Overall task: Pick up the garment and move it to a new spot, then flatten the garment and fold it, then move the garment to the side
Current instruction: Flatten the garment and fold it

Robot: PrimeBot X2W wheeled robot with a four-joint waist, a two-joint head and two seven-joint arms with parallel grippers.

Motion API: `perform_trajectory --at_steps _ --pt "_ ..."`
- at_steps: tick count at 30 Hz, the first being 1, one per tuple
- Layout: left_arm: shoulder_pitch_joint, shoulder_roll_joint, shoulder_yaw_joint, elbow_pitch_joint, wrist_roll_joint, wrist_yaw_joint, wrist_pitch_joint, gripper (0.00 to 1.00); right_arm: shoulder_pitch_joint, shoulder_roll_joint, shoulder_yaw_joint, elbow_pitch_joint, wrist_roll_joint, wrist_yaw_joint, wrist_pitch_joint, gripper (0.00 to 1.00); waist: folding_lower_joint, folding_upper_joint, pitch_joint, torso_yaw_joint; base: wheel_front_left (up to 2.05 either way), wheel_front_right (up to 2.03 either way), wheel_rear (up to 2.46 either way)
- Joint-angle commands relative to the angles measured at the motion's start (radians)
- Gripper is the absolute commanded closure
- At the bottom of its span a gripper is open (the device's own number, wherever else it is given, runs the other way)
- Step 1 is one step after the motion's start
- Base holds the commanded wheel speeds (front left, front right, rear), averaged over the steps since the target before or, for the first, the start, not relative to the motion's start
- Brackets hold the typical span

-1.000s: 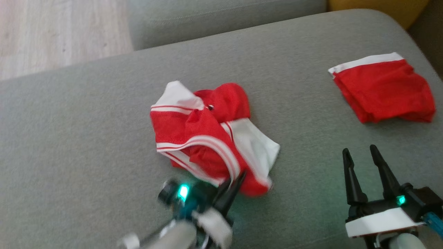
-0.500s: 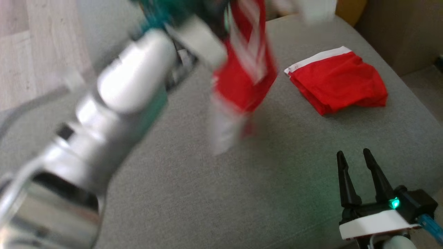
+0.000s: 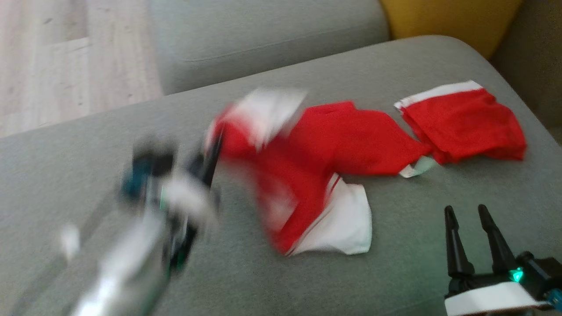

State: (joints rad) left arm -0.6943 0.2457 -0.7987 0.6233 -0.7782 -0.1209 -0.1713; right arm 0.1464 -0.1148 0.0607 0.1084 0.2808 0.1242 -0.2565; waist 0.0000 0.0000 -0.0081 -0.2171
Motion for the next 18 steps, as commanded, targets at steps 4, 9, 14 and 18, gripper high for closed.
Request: perform_trajectory --at_steps 4,9,14,18 --pt "0.173 0.072 0.061 -0.065 -0.061 0.055 -0.034 1.00 -0.007 -0.032 0.012 -0.042 0.003 0.007 -0.005 0.00 0.0000 0.0000 0.000 0.058 0.00 0.00 0.00" --pt "0.312 0.121 0.085 -0.093 -0.058 0.110 -0.071 1.00 -0.007 -0.051 0.012 -0.046 0.005 0.007 -0.005 0.00 0.0000 0.0000 0.006 0.100 0.00 0.00 0.00" --pt "0.344 0.124 0.128 -0.123 -0.039 0.148 -0.086 0.66 -0.007 -0.057 0.024 -0.044 0.007 0.007 -0.005 0.00 0.0000 0.0000 0.003 0.122 0.00 0.00 0.00" --pt "0.361 0.119 0.146 -0.145 0.012 0.206 -0.089 0.00 -0.001 -0.051 0.032 -0.046 0.004 0.007 -0.005 0.00 0.0000 0.0000 -0.003 0.134 0.00 0.00 0.00"
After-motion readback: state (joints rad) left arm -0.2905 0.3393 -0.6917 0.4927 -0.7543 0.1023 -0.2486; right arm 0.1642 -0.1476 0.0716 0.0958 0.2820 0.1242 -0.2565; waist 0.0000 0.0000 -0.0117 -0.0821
